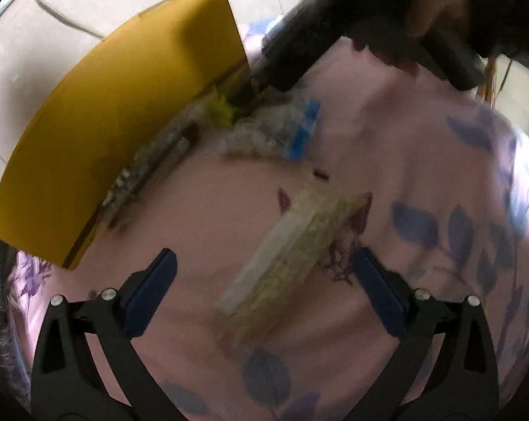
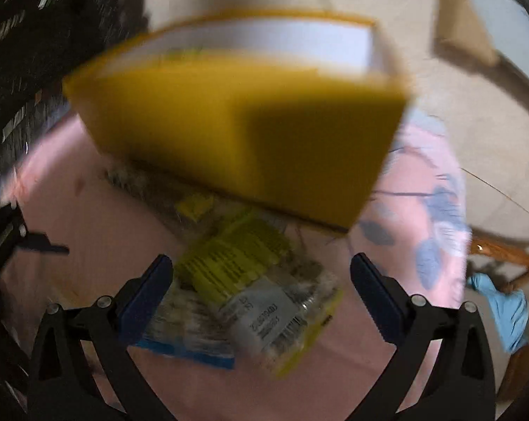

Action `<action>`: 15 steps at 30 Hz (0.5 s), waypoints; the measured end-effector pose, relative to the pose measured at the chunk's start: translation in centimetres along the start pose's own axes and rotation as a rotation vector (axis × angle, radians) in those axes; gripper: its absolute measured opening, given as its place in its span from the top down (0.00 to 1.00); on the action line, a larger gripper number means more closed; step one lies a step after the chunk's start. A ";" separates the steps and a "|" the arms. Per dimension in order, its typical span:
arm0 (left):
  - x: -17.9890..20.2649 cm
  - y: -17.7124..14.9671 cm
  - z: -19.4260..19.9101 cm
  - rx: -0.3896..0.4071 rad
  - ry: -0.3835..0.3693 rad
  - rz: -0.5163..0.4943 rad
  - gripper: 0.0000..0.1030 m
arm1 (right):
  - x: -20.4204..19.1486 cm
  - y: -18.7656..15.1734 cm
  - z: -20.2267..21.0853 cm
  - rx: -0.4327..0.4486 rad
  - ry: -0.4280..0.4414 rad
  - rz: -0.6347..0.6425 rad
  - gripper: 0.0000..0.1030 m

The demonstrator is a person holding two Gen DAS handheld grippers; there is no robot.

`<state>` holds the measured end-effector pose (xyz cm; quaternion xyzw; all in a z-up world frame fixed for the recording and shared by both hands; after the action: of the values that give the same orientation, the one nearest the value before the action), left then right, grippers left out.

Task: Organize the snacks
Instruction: 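Grasp the clear stick-snack bag with the left tool while the right tool grasps the yellow-green bag, then lift both bags over the yellow box and open both tools to drop them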

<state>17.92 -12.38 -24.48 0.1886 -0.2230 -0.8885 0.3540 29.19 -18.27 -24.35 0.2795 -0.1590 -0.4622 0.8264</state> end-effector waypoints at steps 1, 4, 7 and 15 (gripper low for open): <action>-0.3 0.0 0.0 0.009 -0.037 0.031 0.02 | -0.4 -0.3 -0.8 -0.015 -0.032 0.040 0.01; -2.0 -0.6 -0.7 0.014 -0.217 0.289 0.11 | -1.0 0.2 -0.8 0.029 -0.034 -0.032 0.12; -1.8 -0.7 -0.8 0.023 -0.124 0.247 0.34 | -1.9 0.0 -0.4 0.043 -0.019 -0.111 0.29; -2.7 -2.0 0.3 -0.014 -0.223 0.412 0.72 | -3.0 -2.2 3.1 0.020 0.020 -0.201 0.57</action>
<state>18.48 -9.08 -24.83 0.0374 -0.2880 -0.8145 0.5023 24.49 -17.60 -23.24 0.3069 -0.1262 -0.5384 0.7746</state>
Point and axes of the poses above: each gripper's, at about its wrist camera, not at the fingertips, and z roughly against the way its jaws point, x to its right, y to its top, the point moved 4 cm from there along -z, roughly the way its jaws point, and after that the axes turned 4 degrees about z, right-handed, at the moved point
